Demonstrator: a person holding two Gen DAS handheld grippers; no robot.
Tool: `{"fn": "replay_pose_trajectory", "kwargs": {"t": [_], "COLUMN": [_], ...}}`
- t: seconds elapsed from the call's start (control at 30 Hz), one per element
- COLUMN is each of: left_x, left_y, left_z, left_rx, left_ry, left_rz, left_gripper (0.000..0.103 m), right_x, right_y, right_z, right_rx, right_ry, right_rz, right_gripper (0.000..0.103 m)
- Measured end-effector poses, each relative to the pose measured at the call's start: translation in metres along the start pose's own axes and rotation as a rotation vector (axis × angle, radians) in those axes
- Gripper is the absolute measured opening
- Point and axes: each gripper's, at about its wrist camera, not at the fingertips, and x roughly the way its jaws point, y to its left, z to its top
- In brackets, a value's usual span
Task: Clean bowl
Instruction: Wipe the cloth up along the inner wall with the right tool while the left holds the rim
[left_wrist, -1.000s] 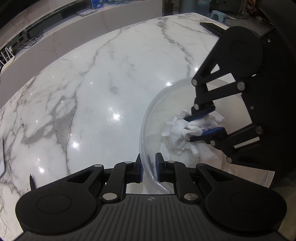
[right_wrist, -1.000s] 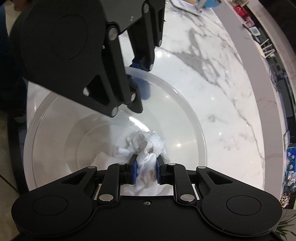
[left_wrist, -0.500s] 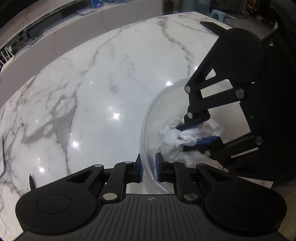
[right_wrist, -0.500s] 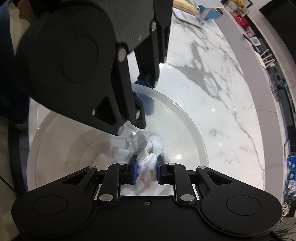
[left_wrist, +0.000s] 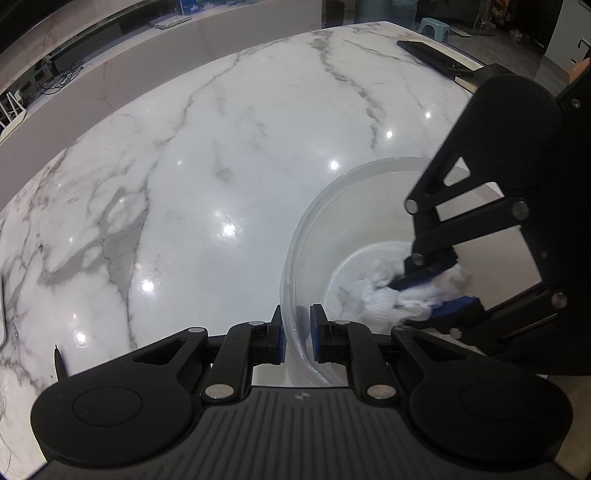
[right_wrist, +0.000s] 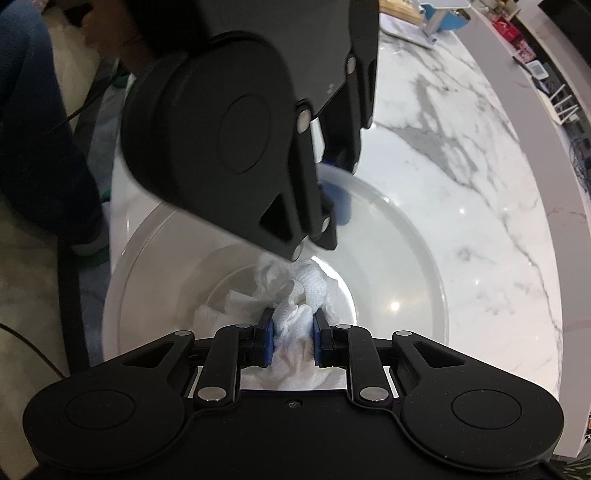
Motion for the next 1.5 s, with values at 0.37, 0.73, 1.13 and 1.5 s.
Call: {"fn": "replay_pose_trajectory", "kwargs": {"t": [0.37, 0.73, 1.13, 1.5], "left_x": [0.0, 0.005, 0.007, 0.008], "left_y": [0.001, 0.01, 0.015, 0.019], "left_z": [0.0, 0.002, 0.003, 0.001], "left_rx": [-0.011, -0.063, -0.098, -0.121], "left_ry": [-0.002, -0.004, 0.0, 0.011], "left_rz": [0.007, 0.008, 0.012, 0.038], "left_gripper": [0.011, 0.012, 0.014, 0.016], "right_x": [0.004, 0.016, 0.027, 0.022], "right_y": [-0.008, -0.019, -0.037, -0.029], "right_z": [-0.008, -0.008, -0.002, -0.002], "right_rx": [0.01, 0.006, 0.041, 0.088], "right_ry": [0.074, 0.066, -0.018, -0.163], "right_rz": [-0.033, -0.15, -0.232, -0.37], "right_gripper": [0.018, 0.018, 0.018, 0.017]}}
